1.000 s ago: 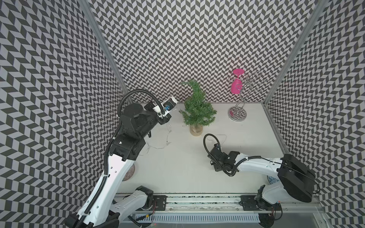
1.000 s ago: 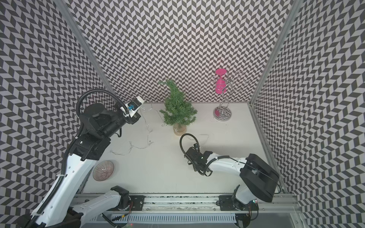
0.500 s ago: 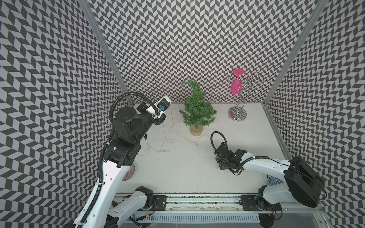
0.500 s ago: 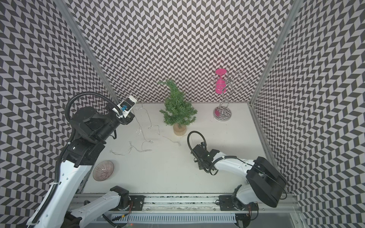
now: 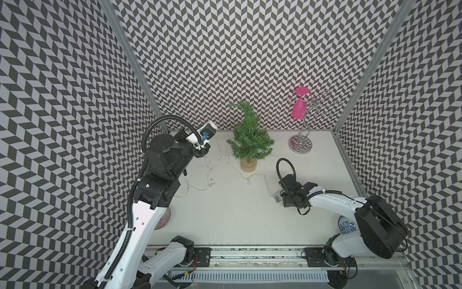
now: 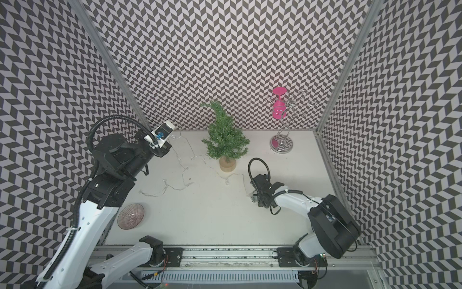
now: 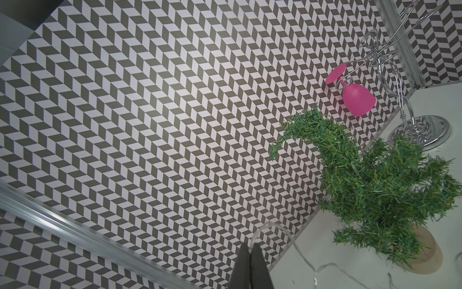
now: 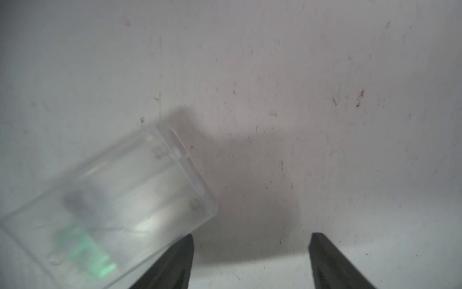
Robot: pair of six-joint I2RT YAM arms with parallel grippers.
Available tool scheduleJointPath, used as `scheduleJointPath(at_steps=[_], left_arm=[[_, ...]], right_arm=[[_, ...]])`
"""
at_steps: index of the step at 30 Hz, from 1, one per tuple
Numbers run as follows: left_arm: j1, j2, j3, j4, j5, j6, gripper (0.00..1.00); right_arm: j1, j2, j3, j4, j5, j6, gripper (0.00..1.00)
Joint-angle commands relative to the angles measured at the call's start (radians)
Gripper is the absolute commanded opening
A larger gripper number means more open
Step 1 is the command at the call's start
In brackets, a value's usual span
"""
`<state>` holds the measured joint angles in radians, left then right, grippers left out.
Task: Wrap string light around the christmas tree
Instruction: Adjust the light string at the center of the board.
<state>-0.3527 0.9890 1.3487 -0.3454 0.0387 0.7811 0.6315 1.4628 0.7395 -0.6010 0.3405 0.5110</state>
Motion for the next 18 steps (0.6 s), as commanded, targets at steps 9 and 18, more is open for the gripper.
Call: scheduleJointPath(at_steps=[9, 18], left_arm=[[0.004, -0.013, -0.014, -0.014, 0.058, 0.017, 0.06], [0.0, 0.011, 0.022, -0.016, 0.083, 0.046, 0.06]], right_arm=[[0.028, -0.171, 0.097, -0.026, -0.096, 0.024, 0.99], [0.03, -0.176, 0.049, 0.128, -0.153, 0.107, 0.99]])
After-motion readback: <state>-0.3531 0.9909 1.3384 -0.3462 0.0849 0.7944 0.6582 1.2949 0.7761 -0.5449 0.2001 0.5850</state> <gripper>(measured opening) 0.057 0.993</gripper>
